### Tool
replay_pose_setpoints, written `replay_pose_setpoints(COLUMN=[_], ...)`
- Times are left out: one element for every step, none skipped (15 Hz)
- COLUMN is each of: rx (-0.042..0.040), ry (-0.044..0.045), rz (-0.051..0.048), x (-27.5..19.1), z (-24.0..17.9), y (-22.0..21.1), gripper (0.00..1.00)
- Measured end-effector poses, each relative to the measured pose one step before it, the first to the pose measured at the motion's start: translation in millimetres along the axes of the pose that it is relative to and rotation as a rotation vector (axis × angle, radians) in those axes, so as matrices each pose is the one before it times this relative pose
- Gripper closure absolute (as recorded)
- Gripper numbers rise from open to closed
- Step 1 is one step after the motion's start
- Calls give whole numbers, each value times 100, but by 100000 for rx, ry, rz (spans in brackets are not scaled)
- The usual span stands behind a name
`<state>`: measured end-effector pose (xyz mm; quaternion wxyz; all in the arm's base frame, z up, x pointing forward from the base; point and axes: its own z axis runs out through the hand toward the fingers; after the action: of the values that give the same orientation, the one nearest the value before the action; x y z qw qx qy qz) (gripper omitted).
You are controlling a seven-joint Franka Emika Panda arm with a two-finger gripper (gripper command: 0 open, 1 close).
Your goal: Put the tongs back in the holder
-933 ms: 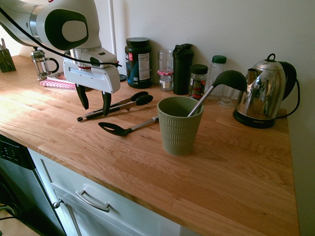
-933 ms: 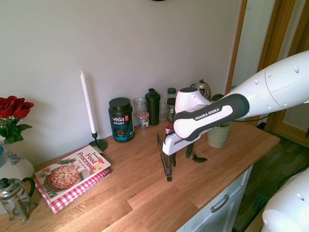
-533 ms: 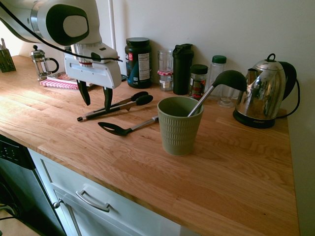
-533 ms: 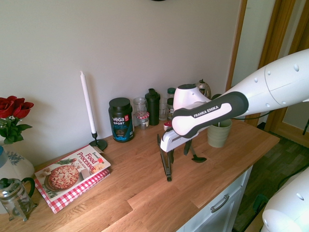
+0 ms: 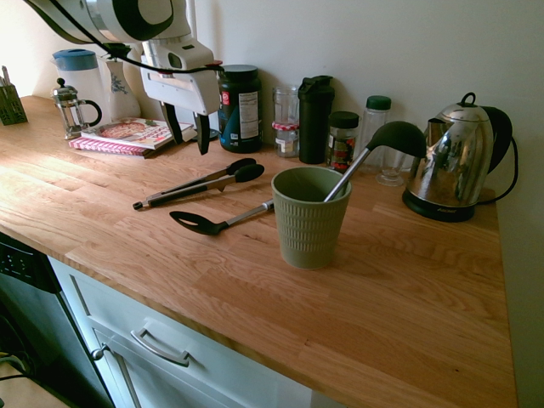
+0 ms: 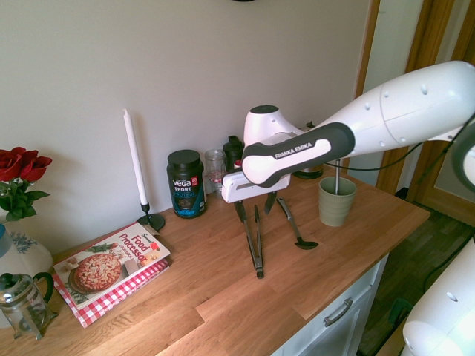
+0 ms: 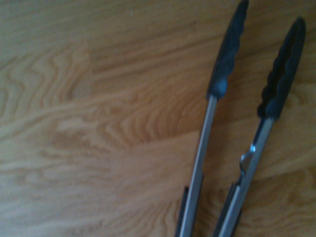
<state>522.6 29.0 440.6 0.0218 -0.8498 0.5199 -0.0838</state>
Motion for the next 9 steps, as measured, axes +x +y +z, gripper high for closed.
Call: replay_pose_setpoints(rx=[-224, -680, -864, -1006, -836, -874, -765, -671, -583], ry=[1116, 648, 23, -444, -474, -209, 24, 87, -23], rz=[1957, 1936, 1518, 1671, 1583, 1470, 1461, 1275, 997], x=[651, 527, 376, 291, 449, 592, 701, 751, 514], z=[570, 869, 1074, 1230, 1050, 883, 650, 490, 368], y=[-1413, -1374, -1197, -1050, -752, -405, -143, 81, 167], gripper=[0, 0, 0, 0, 0, 0, 0, 0, 0])
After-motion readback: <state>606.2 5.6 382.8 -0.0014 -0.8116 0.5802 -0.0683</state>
